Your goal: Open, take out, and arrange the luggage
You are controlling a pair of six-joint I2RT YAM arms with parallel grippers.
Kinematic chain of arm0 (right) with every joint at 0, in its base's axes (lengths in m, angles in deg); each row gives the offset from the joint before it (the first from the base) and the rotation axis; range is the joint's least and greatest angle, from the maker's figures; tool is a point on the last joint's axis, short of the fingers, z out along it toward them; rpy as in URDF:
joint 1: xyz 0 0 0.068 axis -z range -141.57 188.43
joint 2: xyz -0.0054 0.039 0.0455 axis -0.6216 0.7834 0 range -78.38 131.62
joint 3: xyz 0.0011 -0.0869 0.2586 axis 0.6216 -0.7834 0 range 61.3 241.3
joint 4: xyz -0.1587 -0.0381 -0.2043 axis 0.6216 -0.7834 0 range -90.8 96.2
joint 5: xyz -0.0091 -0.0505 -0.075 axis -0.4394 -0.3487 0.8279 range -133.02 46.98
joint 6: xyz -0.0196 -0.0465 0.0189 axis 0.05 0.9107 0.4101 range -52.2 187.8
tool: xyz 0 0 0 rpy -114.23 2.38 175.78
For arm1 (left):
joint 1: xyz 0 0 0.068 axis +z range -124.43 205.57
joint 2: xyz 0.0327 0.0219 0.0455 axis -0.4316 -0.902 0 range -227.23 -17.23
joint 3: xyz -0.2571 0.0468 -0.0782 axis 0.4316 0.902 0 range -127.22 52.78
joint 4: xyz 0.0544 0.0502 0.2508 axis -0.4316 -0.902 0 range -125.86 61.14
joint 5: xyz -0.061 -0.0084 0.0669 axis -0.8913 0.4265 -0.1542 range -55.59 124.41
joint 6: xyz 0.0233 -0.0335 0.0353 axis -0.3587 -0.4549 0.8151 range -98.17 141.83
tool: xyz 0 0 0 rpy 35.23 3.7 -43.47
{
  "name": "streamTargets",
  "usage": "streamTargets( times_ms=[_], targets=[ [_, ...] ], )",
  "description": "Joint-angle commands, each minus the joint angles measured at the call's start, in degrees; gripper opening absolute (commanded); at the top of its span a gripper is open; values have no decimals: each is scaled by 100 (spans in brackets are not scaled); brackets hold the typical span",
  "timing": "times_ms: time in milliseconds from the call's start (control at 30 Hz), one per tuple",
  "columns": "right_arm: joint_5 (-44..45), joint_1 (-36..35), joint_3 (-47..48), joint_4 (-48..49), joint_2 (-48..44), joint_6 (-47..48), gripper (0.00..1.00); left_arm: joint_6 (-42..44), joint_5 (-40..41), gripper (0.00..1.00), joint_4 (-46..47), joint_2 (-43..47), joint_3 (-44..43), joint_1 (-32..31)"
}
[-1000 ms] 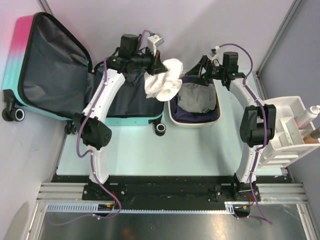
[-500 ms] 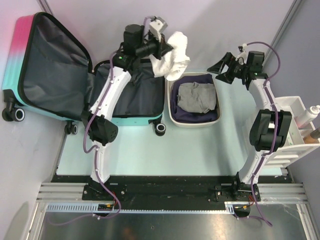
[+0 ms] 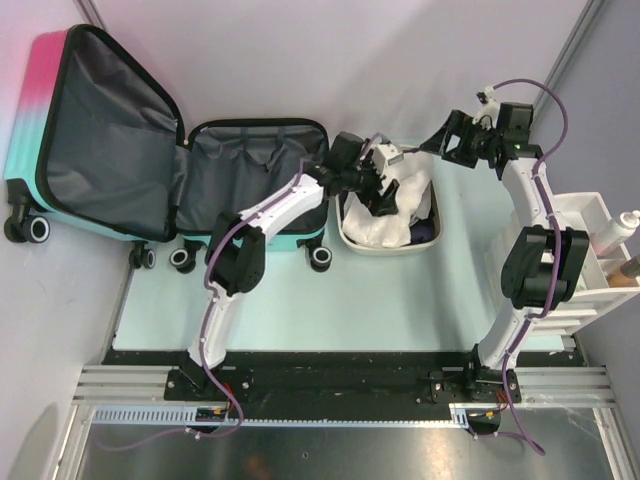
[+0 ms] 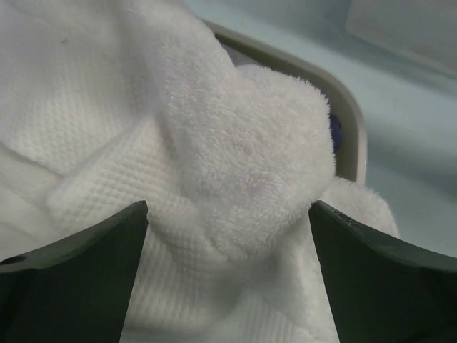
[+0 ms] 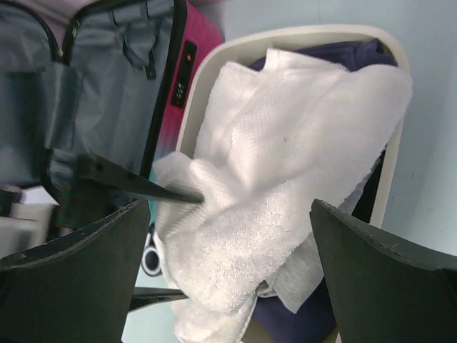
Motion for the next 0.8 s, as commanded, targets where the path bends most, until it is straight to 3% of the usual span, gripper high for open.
streamTargets(
  times_ms=[0,100,167,467,567,767],
  targets=[
    [-33,-471,173,-426,31,791,100,-280,-496,100,210,830,-254,310],
    [28,-832,314,-856,162,1502,100,-411,-734,100,-124,1445,-88,704],
    [90,-1079,340,-1051,285,1742,100,-482,-420,99,-378,1927,176,995],
    [466,-1492,349,-2201,839,2920,98,572,759,83,-1960,3160,2583,2902],
    [756,-1510,384,-2396,1164,3044,98,765,1137,74,-2470,3196,2961,3114],
    [872,-1308,656,-2476,1709,2851,98,696,1682,70,-2884,2705,3358,3132]
  ],
)
